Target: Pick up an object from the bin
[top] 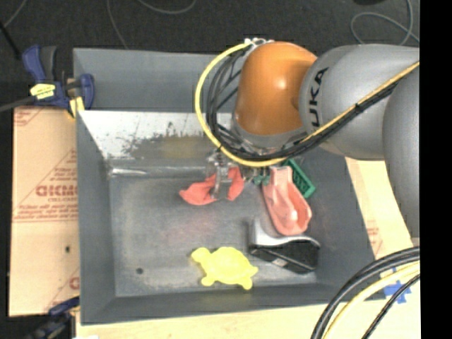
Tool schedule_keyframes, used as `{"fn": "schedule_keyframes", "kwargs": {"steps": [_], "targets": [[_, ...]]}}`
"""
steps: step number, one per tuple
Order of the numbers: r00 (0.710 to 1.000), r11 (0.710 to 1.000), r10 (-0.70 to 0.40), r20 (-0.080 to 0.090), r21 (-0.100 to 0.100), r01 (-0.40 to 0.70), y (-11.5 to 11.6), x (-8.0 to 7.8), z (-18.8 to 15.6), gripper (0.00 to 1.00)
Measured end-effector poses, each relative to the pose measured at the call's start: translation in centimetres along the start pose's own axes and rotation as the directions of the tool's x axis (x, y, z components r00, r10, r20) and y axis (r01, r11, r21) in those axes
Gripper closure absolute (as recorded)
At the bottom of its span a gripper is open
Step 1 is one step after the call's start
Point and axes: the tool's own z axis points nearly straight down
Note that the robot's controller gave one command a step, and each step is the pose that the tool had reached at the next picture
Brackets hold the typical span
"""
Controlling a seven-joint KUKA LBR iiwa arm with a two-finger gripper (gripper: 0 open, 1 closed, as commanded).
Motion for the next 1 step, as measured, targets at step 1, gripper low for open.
{"fn": "schedule_keyframes", "kwargs": {"steps": [1], "targets": [[1.0, 1.0, 0.0, 0.0, 0.0, 0.0, 0.0, 0.0, 0.0, 1.0]]}}
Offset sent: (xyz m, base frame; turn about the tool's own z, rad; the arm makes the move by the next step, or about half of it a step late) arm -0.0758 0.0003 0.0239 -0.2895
